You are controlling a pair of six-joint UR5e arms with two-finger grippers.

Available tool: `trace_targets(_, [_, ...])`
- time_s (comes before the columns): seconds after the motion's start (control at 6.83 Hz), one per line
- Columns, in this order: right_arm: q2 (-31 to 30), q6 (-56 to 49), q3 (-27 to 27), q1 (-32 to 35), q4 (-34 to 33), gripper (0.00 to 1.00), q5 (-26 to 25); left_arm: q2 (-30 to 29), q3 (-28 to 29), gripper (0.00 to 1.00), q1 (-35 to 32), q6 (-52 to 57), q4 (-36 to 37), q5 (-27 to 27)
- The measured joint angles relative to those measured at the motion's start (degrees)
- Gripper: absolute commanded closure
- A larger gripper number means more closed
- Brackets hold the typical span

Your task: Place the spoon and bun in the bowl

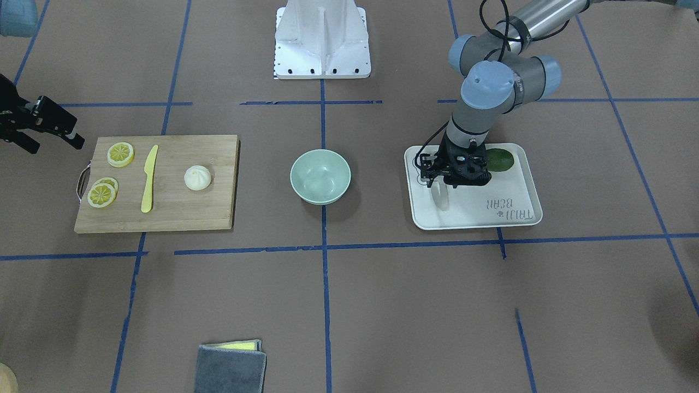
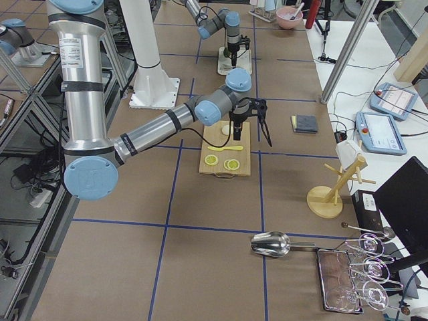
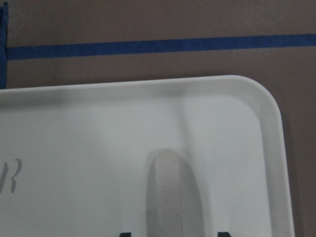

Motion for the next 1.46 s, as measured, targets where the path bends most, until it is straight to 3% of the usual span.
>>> trace_targets(0.15, [0.0, 0.0, 0.0, -0.1, 0.0, 0.0, 0.0, 0.0, 0.3, 0.57, 0.0, 0.2, 0.0, 0.0])
trace_targets(0.29, [0.0, 0.0, 0.0, -0.1, 0.0, 0.0, -0.1, 0.0, 0.6, 0.88, 0.0, 0.2, 0.0, 0.0])
trace_targets(0.44, [0.1, 0.0, 0.0, -0.2, 0.0, 0.0, -0.1, -0.1, 0.6, 1.0, 0.0, 0.2, 0.0, 0.0])
trace_targets(1.02, [0.3, 0.2, 0.0, -1.1, 0.0, 0.0, -0.9, 0.0, -1.5, 1.0, -1.1, -0.4, 1.1, 0.0])
trace_targets(1.46, [3.8, 7.9, -0.4, -11.5, 0.1, 0.0, -9.6, -2.0, -7.1, 1.0, -5.6, -0.9, 9.2, -0.3])
